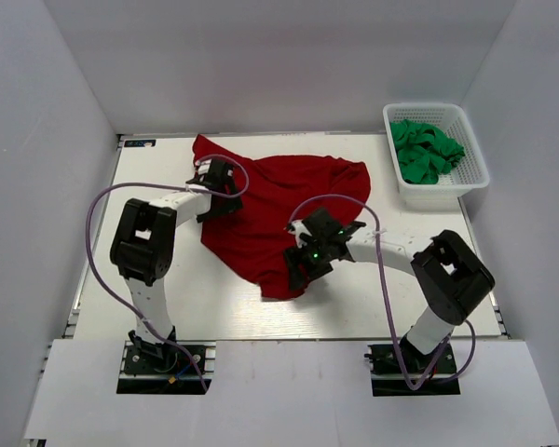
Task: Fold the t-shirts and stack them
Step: Flatten out the tshirt
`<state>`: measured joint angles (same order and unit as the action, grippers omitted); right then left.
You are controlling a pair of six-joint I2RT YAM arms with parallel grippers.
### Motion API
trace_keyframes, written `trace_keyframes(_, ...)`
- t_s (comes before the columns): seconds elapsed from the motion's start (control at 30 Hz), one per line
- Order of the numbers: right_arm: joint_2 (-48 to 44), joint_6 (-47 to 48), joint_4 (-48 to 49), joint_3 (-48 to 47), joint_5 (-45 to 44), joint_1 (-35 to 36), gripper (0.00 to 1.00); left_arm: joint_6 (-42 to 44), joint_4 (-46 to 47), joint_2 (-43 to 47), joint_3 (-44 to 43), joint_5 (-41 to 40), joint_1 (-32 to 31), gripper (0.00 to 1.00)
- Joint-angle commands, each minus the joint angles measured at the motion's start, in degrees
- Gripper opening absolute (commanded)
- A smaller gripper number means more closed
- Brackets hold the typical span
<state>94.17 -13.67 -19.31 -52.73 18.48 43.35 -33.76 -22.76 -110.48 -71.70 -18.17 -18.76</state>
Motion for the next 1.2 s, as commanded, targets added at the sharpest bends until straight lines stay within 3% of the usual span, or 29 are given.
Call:
trace_keyframes(0.0,0.6,5.2,-2.2,-2.6,6.0,5.4,0.74,2.2,-0.1,-3.9,-4.1,-2.8,2.7,1.00)
trace_keyframes(0.07,3.1,6.5,-0.3,-4.2,8.2,8.4,0.72,5.3,2.9,-4.7,-5.8,-2.2,3.2,1.00)
trace_keyframes(0.2,9.4,10.9,-4.3,-16.5,8.6,11.6,0.70,12.2,6.2,-2.5,-7.2,-0.5,3.8,1.00)
trace_keyframes(0.3,7.2,9.5,0.2,-15.7,9.0,10.4,0.74,14.8,5.3,1.1,-7.8,1.6,3.8,1.00)
trace_keyframes(0.43,-1.9,5.9,3.5,-11.6,-3.2,7.1,0.90,12.8,-2.8,7.7,-8.4,4.4,3.5,1.00)
trace_keyframes(0.5,-4.8,2.3,2.5,-11.7,-9.7,3.5,0.90,7.0,-8.6,10.2,-8.9,5.9,2.1,1.00)
trace_keyframes(0.57,-4.8,0.1,-1.5,-12.8,-17.6,1.7,0.90,3.1,-10.5,12.6,-4.0,13.0,2.1,1.00)
trace_keyframes(0.6,-4.4,-0.7,-2.7,-13.3,-20.6,-1.6,0.90,2.6,-9.2,16.0,-1.6,16.4,0.6,1.00)
trace_keyframes(0.73,-4.4,-5.7,-4.7,-16.7,-28.8,-9.2,0.90,3.3,-12.7,25.9,5.5,17.2,-3.7,1.00)
trace_keyframes(0.87,-0.3,-9.7,-6.4,-24.0,-28.8,-19.1,0.90,5.5,-11.7,31.8,10.3,27.2,-10.2,1.00)
trace_keyframes(0.9,2.6,-10.4,-8.0,-26.1,-28.2,-20.1,0.90,6.7,-11.7,31.8,10.8,30.7,-13.3,1.00)
trace_keyframes(1.0,9.4,-11.2,-14.3,-36.9,-27.4,-23.2,0.90,8.5,-14.1,28.7,11.9,30.8,-20.7,1.00)
trace_keyframes(1.17,19.2,-11.7,-15.6,-48.0,-27.8,-25.7,0.86,11.3,-12.1,25.1,13.5,32.2,-28.0,1.00)
